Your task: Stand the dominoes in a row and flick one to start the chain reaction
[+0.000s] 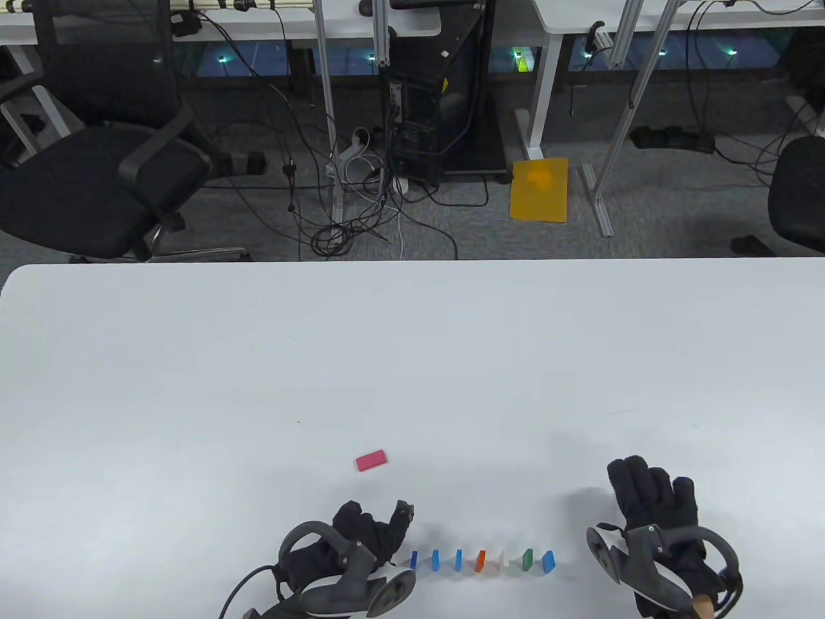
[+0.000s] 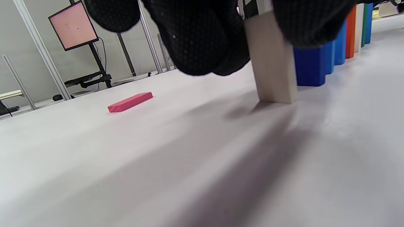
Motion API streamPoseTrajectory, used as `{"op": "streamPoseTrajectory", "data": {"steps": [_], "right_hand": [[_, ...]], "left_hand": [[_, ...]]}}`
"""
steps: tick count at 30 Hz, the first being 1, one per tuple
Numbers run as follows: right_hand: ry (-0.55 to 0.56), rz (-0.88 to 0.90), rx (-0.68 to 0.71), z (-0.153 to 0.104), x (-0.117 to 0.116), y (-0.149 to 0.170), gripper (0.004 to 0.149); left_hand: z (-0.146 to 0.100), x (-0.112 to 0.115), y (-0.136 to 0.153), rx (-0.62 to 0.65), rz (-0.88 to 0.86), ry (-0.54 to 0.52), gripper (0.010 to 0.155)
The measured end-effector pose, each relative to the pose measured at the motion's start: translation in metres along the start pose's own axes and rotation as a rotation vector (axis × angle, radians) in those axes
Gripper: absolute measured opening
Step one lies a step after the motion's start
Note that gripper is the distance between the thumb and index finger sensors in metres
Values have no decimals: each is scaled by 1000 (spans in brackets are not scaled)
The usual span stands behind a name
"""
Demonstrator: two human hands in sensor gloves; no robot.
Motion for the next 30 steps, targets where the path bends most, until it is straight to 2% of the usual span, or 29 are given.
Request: {"op": "streamPoseTrajectory", "data": {"steps": [14,21,27,29,30], "right_hand": [[-1,0,-1,0,0,0,96],[-3,-2,0,0,0,0,96],[-3,2,-4,0,0,0,96],[-4,5,-7,0,0,0,96],[-4,5,-10,0,0,0,96]], "left_hand": [[-1,2,-2,7,-2,15,85],[-1,4,-2,9,25,40,91],[-2,-10,19,-51,-43,3,97],[1,-19,34,-104,-103,-34,93],[3,-21,41,-126,-136,-30,88]]}}
Point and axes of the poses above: the tracker on the back of each hand, its own y axis roughly to the little-finger side, its own z axis roughly from the wrist to the fingertips, x = y × z, the point moved 2 cm from there along z, roughly from the wrist to the fingertips, and after that the axes turned 13 degrees about -x, right-handed, at the moved point
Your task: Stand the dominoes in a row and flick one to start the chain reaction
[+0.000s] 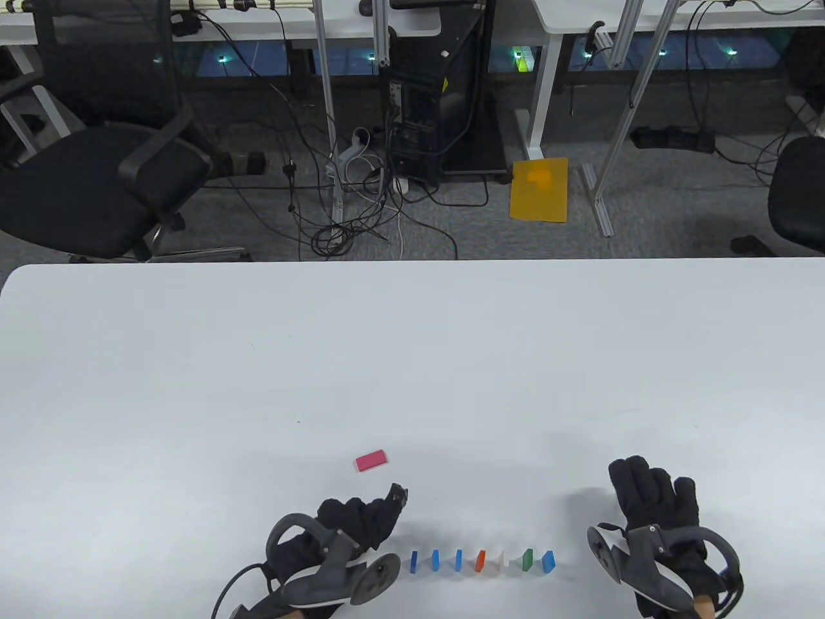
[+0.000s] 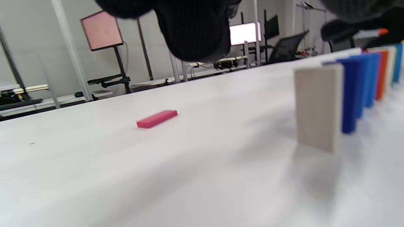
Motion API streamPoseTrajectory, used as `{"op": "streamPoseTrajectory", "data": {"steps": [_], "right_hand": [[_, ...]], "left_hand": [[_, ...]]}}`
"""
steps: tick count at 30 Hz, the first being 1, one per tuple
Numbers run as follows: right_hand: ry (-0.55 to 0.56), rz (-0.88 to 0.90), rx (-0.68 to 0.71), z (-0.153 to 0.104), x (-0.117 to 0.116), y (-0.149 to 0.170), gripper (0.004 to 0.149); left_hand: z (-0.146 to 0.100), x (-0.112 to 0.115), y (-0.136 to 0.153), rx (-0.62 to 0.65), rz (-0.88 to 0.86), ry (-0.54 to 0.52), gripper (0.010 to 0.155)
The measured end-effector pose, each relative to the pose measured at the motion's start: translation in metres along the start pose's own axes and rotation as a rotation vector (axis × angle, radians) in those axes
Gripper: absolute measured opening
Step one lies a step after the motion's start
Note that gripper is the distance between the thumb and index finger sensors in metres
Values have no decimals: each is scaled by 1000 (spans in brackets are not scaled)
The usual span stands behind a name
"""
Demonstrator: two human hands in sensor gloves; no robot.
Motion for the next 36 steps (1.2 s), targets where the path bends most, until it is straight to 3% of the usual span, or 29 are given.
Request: {"op": "streamPoseTrajectory", "data": {"steps": [4,10,16,25,30,36], "right_hand": [[4,8,-3,0,0,0,96],[-2,8,-6,0,-1,1,96],[-7,41,-18,1,-2,3,96],[9,43,-16,2,-1,3,96],[9,38,-11,2,-1,3,96],[4,34,-13,2,-1,3,96]], "left_hand": [[21,-1,24,-113,-86,-11,74],[60,23,34,-227,105,6,63],[87,52,32,-266,118,103,60],[102,66,20,-252,261,217,59],[103,65,15,-258,314,161,53],[102,63,10,-234,377,113,56]]}}
Point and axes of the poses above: the tracker on the back of each hand, its own y axis roughly to the little-finger side, its own z axis roughly from the wrist to the fingertips, x = y × z, the point moved 2 cm from there along z, roughly from the wrist to the fingertips, and after that the axes turned 13 degrees about -x, right-handed, at the moved point
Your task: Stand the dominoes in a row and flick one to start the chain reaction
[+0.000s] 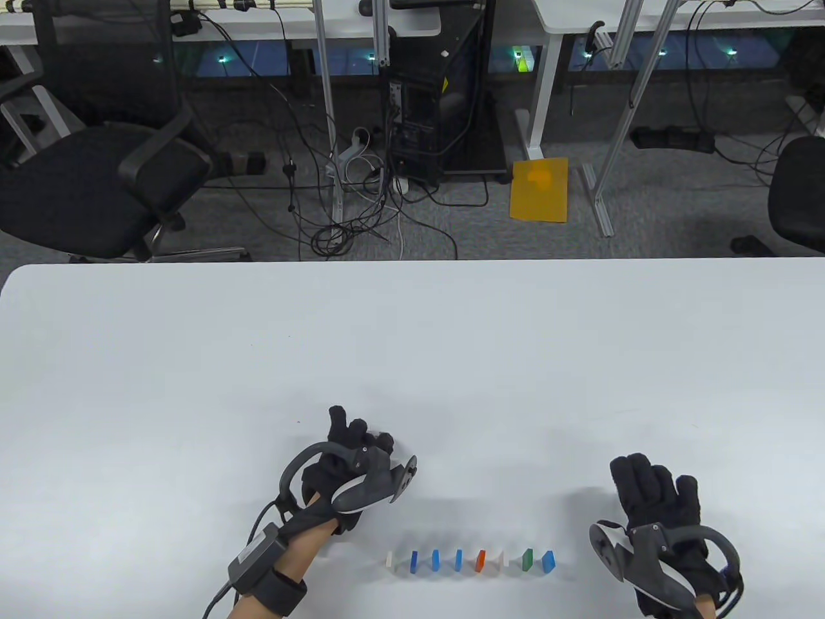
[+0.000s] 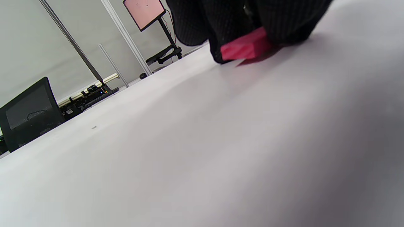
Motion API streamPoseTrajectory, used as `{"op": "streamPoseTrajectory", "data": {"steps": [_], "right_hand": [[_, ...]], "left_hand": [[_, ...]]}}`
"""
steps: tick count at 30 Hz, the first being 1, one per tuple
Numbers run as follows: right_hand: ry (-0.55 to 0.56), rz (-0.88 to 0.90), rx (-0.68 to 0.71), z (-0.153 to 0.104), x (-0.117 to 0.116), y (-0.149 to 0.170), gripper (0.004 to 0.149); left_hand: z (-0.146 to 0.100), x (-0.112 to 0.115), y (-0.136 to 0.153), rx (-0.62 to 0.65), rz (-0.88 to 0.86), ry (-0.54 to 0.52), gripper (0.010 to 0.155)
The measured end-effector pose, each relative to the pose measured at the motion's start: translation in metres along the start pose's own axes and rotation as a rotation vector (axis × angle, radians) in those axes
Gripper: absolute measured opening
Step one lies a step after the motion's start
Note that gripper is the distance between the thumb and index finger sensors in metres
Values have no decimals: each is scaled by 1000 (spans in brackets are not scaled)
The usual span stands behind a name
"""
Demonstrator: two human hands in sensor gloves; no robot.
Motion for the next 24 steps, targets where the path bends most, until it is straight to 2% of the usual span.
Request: {"op": "streamPoseTrajectory", "data": {"steps": [5,7,19,24], "right_hand": [[8,2,2,0,0,0,96],[12,2,5,0,0,-1,96],[15,-5,10,-3,1,-2,96],[4,-8,12,-3,-1,-2,96]], "left_hand": [[-16,-6,19,3,-166,-107,52],[-25,-6,27,9,-174,-79,52],[-80,-21,51,47,-167,-160,43],[-102,-20,46,178,-271,-122,40]]}}
Point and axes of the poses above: the tracker on the back of each hand, its own y axis roughly to the little-finger side, its own z axis roughly from the wrist to the fingertips, x = y × z, the point moved 2 cm from there along z, roughly from the wrist to the fingertips, and after that the axes turned 13 degrees about -x, right-handed, at the moved point
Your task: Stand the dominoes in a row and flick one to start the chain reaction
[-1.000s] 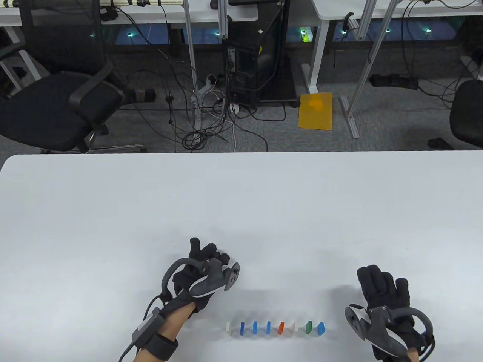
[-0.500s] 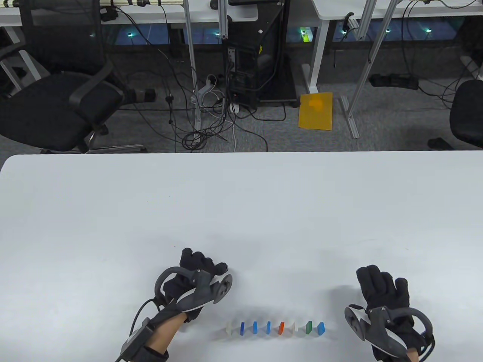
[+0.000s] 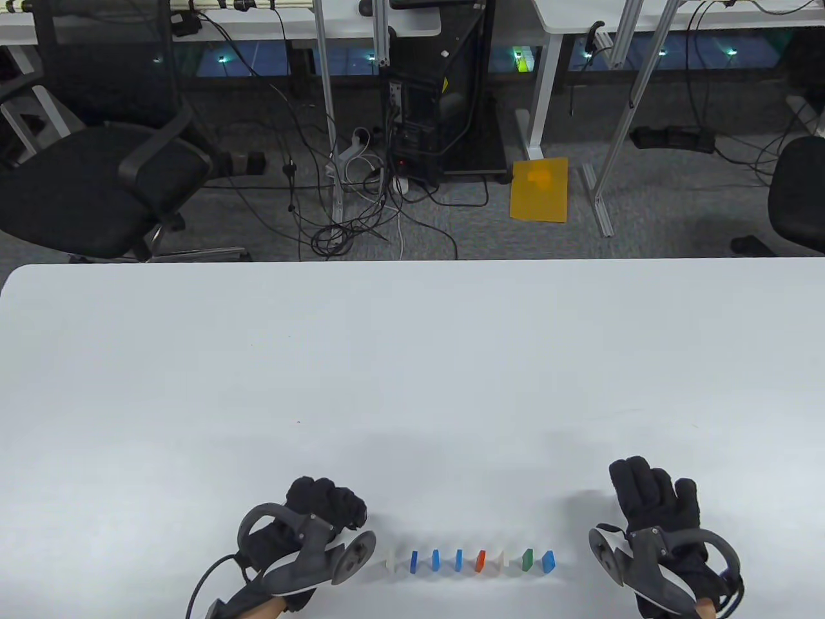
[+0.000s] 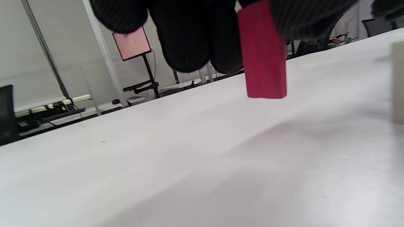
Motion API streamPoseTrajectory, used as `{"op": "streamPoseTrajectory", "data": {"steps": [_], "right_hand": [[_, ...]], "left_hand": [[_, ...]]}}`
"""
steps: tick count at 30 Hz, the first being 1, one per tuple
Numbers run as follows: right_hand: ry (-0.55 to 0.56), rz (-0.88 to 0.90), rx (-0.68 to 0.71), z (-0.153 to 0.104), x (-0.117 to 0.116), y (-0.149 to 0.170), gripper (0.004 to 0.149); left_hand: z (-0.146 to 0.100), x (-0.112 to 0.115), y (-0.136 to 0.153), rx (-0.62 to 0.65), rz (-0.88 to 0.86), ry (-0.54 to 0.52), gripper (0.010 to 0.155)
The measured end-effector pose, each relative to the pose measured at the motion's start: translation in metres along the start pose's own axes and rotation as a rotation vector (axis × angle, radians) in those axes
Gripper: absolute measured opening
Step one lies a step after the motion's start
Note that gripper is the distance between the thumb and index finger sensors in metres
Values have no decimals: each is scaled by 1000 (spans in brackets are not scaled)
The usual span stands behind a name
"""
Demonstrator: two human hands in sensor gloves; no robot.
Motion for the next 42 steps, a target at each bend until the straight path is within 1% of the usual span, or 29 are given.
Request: {"op": "streamPoseTrajectory", "data": {"steps": [3,5,7,9,10,12,17,21,29,42], "right_hand": [[0,-2,1,0,0,0,96],[0,0,1,-1,0,0,96],[2,-1,-1,-1,0,0,96],[6,-1,-1,-1,1,0,96],[7,0,-1,-1,1,0,96],[15,0,3,0,1,0,96],[18,-5,8,0,1,-1,96],[5,-6,6,0,-1,-1,96],[-1,-13,14,0,-1,-2,96],[-10,-23,18,-1,0,-3,96]], "left_hand": [[-4,5,-7,42,-47,51,40],[-6,7,-12,59,-53,60,42],[-6,6,-14,62,-45,39,50],[-8,6,-14,59,-30,31,66],[-8,6,-14,56,-26,26,71],[-9,6,-12,53,-29,20,75],[-10,10,-10,58,-79,35,78],[-11,12,-12,68,-48,33,78],[-10,17,-16,89,-41,52,79],[-12,16,-18,104,-51,43,79]]}}
Point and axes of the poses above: the tracker on the back of each hand, its own y axis roughly to the little-finger side, its own z axis roughly from the wrist to the fingertips, x = y × z, the point moved 2 cm from there along z, roughly from the wrist to the fingertips, and after that the axes turned 13 degrees about -x, right-handed, at the moved point
